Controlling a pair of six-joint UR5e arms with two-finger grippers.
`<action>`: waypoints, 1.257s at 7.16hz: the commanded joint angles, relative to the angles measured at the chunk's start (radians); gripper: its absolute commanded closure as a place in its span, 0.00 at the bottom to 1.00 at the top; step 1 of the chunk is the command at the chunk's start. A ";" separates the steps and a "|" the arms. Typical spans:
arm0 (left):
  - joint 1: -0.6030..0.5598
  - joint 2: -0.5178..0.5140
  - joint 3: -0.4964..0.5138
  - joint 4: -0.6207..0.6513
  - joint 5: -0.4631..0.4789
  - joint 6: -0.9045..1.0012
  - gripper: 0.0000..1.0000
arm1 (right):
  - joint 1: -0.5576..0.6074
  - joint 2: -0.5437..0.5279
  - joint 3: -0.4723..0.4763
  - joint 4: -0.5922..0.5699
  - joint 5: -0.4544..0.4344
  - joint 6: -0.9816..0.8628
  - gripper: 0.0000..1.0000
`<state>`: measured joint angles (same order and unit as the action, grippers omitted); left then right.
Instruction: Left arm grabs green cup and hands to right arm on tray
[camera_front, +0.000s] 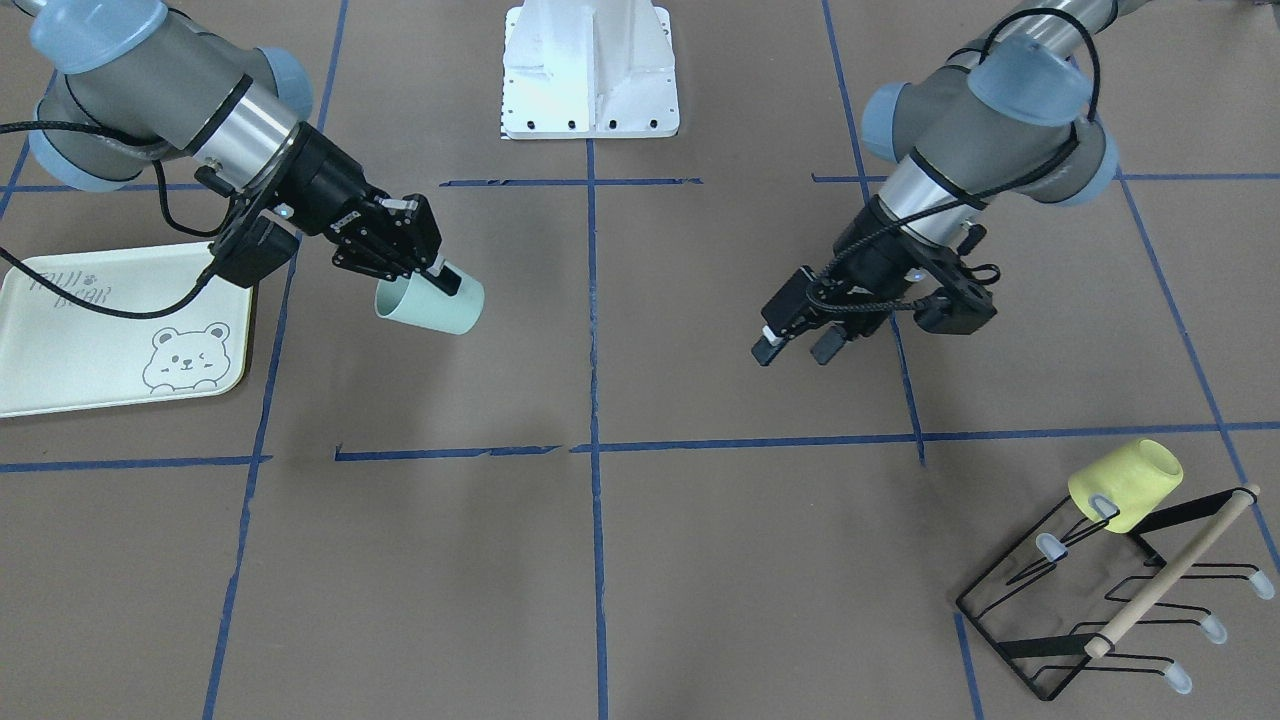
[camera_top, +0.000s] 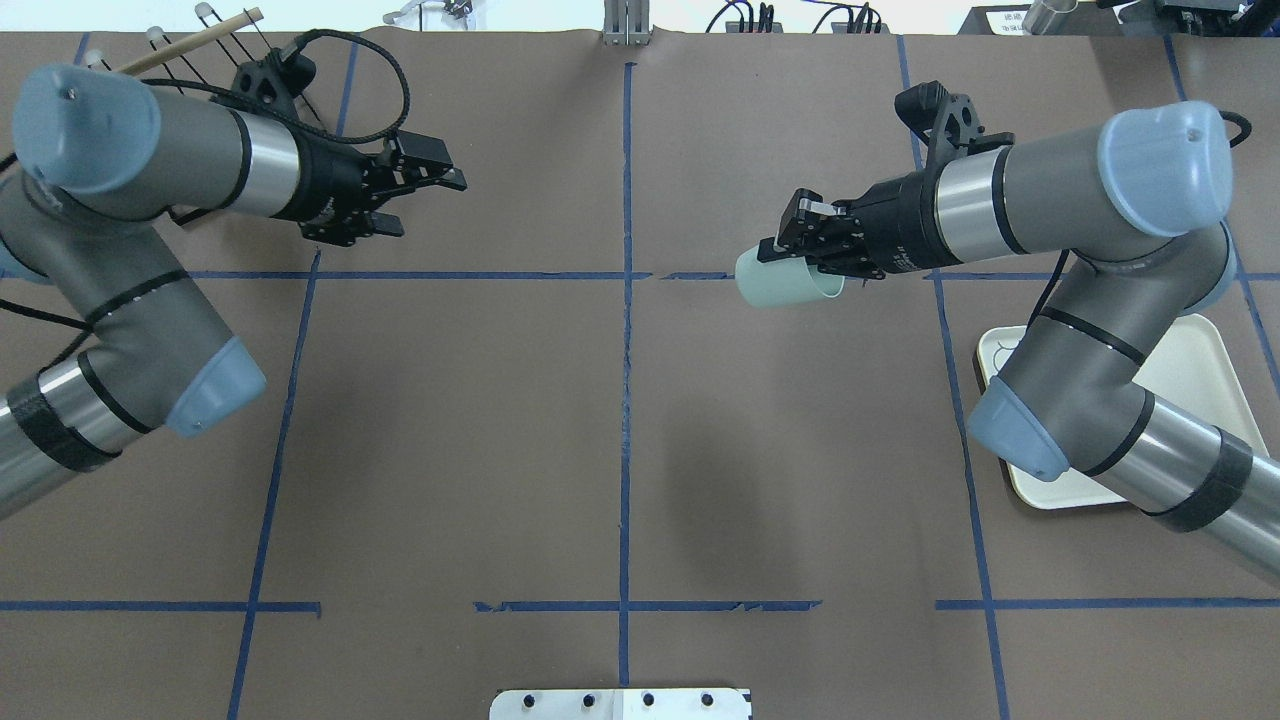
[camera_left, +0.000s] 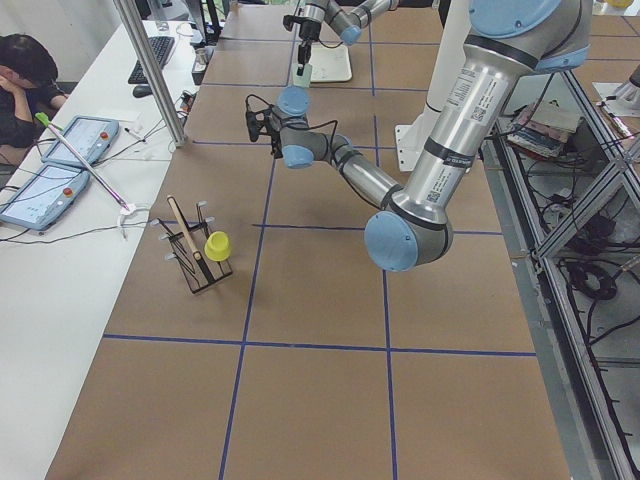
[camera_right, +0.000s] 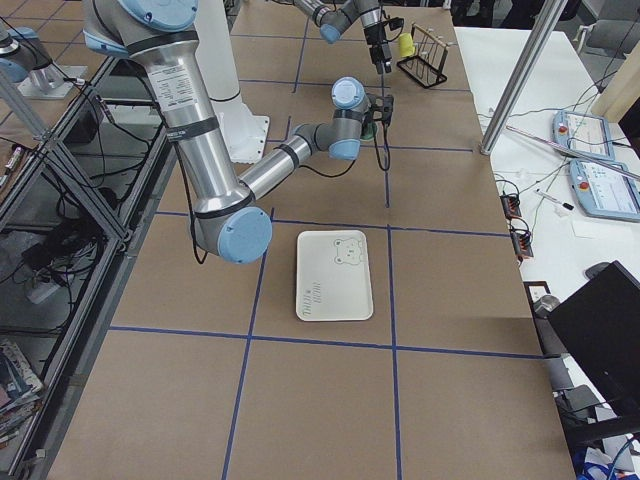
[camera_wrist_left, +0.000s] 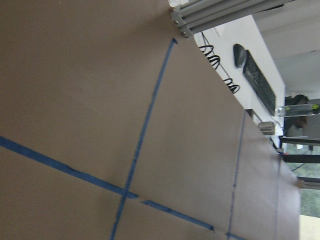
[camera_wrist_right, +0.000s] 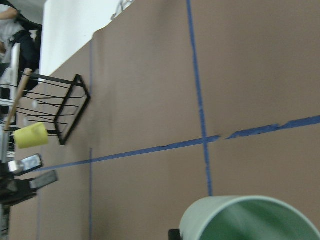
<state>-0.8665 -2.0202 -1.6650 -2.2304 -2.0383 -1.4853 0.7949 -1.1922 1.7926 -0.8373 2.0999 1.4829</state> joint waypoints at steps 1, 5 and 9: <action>-0.095 0.035 -0.095 0.420 -0.051 0.452 0.00 | 0.050 -0.013 0.116 -0.492 0.000 -0.367 1.00; -0.343 0.251 -0.265 0.896 -0.084 1.216 0.00 | 0.208 -0.284 0.249 -0.689 -0.017 -0.940 1.00; -0.604 0.647 -0.231 0.646 -0.308 1.518 0.00 | 0.268 -0.492 0.252 -0.477 -0.001 -0.960 1.00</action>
<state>-1.3957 -1.4660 -1.9066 -1.5627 -2.2904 -0.0863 1.0484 -1.6414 2.0410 -1.3405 2.0972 0.5256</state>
